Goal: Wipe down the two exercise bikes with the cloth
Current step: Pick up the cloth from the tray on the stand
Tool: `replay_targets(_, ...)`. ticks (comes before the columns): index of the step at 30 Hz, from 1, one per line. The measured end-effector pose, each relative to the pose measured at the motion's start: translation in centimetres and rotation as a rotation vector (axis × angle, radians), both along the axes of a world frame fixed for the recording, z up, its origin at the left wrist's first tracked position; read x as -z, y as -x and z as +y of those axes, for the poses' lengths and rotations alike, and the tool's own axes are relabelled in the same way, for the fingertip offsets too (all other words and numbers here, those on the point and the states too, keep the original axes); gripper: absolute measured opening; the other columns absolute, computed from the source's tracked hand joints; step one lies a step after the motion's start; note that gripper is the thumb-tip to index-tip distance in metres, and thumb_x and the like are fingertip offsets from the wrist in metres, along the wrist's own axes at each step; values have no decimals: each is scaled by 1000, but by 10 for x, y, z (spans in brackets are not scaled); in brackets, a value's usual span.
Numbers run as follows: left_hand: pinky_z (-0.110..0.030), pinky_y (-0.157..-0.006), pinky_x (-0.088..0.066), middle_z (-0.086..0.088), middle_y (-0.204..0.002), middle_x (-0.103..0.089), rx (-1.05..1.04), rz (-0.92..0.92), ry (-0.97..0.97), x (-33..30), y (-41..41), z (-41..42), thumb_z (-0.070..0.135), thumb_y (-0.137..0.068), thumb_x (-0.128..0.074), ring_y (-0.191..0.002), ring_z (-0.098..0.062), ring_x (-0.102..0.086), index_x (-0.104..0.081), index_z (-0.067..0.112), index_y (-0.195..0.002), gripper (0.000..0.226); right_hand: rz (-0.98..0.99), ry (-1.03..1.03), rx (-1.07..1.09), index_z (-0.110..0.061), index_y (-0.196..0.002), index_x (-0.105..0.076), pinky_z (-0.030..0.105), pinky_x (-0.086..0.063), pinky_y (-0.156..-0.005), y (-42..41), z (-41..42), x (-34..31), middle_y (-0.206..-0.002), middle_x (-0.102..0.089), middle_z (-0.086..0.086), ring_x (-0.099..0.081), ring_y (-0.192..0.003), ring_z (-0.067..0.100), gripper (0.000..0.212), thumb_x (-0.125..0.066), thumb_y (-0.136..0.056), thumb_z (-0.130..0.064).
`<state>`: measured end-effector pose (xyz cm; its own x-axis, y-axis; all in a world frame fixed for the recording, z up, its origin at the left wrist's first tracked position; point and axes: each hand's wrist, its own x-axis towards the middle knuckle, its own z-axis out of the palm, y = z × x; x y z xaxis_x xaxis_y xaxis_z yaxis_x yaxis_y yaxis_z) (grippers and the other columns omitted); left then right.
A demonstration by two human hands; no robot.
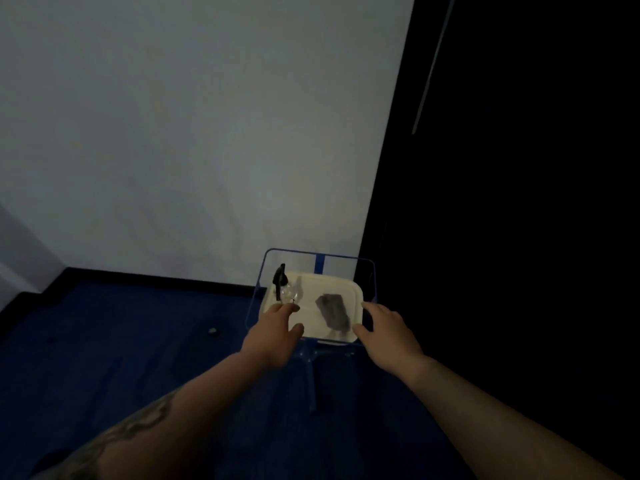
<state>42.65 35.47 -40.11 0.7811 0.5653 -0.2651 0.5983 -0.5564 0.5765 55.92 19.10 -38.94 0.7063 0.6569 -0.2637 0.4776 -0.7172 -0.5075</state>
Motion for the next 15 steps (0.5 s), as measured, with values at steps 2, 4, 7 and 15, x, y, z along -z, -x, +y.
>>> replay_targets(2,-38,-98,-43,0,-147,-36,0,34,37,14,-16,11,33,-95,-49,-116,-20,-51,-41,23,-138,45,32,31,8,-23,-147,-29,37,-38,-106,-19,10,16,-150,-36,1,-35,-132,22,55,-44,-97,-41)
replay_targets(4,-37,-96,-43,0,-147,-36,-12,62,66,28,-34,20,33,-95,-49,-116,-20,-52,-41,23,-138,45,70,61,26,-23,-147,-29,37,-38,-106,-39,22,30,-150,-36,1,-34,-132,22,55,-43,-97,-40)
replay_targets(7,-35,-95,-41,-2,-146,-38,-61,85,95,50,-61,32,32,-95,-49,-118,-21,-51,-42,21,-138,45,106,111,11,-21,-147,-29,38,-39,-104,-68,41,57,-150,-36,2,-36,-131,24,54,-43,-98,-37)
replay_targets(15,-37,-94,-43,-2,-142,-41,-204,161,169,102,-112,53,33,-94,-49,-115,-20,-52,-44,21,-135,43,246,212,-116,-22,-145,-33,37,-41,-102,-117,80,124,-146,-39,3,-42,-126,25,52,-47,-96,-34)
